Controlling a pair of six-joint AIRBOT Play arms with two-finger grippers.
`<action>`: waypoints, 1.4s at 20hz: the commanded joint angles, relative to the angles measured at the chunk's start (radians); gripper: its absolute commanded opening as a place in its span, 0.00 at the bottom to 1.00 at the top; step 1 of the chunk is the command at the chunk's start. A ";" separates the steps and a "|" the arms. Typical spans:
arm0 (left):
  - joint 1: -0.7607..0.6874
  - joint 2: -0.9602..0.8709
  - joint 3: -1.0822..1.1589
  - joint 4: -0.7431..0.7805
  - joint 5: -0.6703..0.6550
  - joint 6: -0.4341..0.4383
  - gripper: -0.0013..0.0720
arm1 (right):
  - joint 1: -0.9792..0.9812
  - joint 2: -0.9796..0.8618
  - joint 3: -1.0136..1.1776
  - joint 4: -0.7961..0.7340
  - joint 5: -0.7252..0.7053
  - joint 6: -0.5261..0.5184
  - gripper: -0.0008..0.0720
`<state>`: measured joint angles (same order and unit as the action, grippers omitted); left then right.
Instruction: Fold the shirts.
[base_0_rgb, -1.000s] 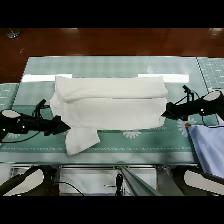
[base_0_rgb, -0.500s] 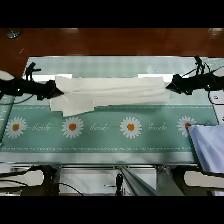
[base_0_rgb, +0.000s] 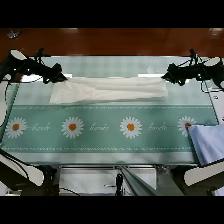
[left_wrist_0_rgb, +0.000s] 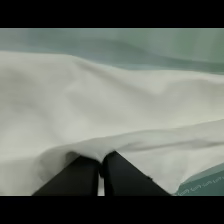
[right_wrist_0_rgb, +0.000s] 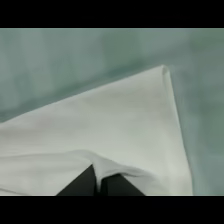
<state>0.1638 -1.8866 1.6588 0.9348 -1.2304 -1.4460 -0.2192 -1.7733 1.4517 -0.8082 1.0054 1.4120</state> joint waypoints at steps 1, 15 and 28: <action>-0.011 -0.057 0.060 0.010 -0.046 0.003 0.70 | 0.001 -0.060 0.035 0.047 -0.004 -0.007 0.79; 0.105 0.474 -0.326 0.050 0.283 0.099 0.97 | -0.130 -0.139 0.061 0.020 0.233 -0.027 0.85; -0.280 0.519 -0.431 -0.002 0.231 0.148 0.05 | 0.000 0.172 0.028 -0.201 0.392 -0.085 0.04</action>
<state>-0.0471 -1.3701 1.2301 0.9707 -1.0004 -1.3083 -0.2260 -1.7603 1.5227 -0.8864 1.3418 1.3418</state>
